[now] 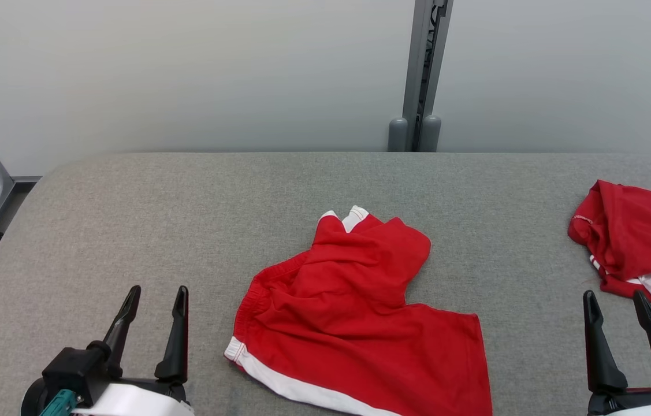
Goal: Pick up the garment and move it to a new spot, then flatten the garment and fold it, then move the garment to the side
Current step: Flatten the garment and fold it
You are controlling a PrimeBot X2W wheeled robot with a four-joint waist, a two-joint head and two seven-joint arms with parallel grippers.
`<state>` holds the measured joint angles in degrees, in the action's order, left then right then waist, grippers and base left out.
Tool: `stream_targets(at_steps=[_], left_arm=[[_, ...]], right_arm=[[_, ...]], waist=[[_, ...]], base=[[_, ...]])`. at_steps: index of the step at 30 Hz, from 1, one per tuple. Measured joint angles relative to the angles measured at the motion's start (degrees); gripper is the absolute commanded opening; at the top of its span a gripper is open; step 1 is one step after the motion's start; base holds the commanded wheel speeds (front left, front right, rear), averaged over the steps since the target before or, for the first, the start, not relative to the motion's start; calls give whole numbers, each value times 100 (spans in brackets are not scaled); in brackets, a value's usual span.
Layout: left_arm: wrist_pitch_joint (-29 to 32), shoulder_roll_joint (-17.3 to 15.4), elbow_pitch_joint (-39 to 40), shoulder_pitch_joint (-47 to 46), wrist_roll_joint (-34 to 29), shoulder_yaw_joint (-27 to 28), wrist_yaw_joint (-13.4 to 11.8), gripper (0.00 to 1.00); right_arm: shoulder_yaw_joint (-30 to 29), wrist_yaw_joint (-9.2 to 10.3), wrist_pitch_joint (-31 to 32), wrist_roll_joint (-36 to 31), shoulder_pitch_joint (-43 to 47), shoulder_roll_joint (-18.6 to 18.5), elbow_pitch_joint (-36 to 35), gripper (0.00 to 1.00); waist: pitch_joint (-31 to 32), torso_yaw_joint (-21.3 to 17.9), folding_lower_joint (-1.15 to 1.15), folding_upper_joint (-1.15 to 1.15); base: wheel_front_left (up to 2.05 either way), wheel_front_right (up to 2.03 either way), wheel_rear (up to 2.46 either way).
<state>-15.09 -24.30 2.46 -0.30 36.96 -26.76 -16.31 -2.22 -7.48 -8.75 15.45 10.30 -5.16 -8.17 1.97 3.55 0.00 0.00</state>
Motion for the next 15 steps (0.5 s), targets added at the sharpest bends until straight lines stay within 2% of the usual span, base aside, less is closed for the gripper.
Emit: stream_targets(at_steps=[9,15], left_arm=[[0,396,-323,151,-432,510,474,100],[0,530,-390,190,-616,681,660,100]], right_arm=[[12,-1,-35,-8,2,0,166,100],[4,0,-35,-8,2,7,176,100]], waist=[[-7,-22,0,0],[-16,-41,0,0]], base=[[0,0,0],[0,0,0]])
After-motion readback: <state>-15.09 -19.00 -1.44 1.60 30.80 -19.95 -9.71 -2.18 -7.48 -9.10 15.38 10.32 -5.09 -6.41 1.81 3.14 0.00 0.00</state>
